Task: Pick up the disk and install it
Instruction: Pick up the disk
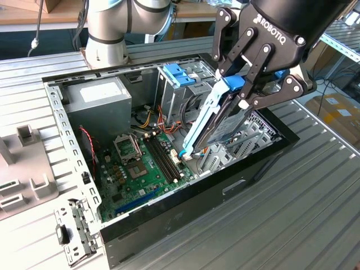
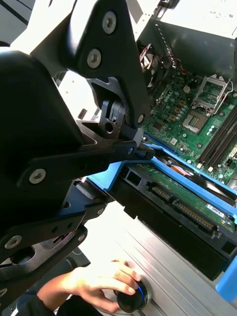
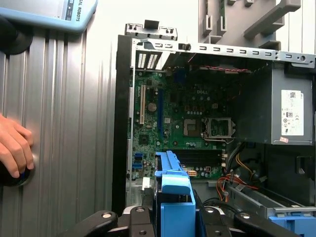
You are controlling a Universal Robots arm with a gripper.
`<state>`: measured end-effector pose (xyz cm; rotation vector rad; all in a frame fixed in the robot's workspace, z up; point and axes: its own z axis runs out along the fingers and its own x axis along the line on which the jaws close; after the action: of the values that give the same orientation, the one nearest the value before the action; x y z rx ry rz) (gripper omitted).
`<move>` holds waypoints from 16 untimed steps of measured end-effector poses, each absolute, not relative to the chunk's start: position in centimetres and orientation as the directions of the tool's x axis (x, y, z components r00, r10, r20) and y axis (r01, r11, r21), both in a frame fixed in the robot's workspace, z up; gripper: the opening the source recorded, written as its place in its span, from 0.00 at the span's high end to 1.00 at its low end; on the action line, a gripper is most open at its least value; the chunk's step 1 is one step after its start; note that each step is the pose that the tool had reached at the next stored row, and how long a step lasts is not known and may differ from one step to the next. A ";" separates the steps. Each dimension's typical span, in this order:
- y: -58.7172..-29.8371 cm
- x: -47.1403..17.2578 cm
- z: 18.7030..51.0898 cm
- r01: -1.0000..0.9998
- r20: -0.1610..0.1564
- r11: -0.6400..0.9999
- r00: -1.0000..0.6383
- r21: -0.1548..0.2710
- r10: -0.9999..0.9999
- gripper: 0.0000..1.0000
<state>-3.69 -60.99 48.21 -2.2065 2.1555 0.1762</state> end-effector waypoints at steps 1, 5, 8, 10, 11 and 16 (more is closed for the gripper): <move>-61.0 -3.7 48.2 -0.999 -0.118 -0.026 0.021 0.042 -0.993 0.63; -61.0 -3.5 48.2 -0.999 -0.117 -0.026 0.021 0.042 -0.993 0.63; -61.0 -3.4 48.2 -0.999 -0.117 -0.026 0.021 0.042 -0.993 0.63; -61.0 -3.4 48.2 -0.999 -0.117 -0.026 0.021 0.042 -0.993 0.63; -61.0 -3.3 48.1 -0.999 -0.117 -0.026 0.021 0.042 -0.993 0.63; -61.0 -3.2 48.1 -0.999 -0.117 -0.026 0.021 0.042 -0.993 0.63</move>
<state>-3.15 -60.99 48.12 -2.2070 2.1561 0.1752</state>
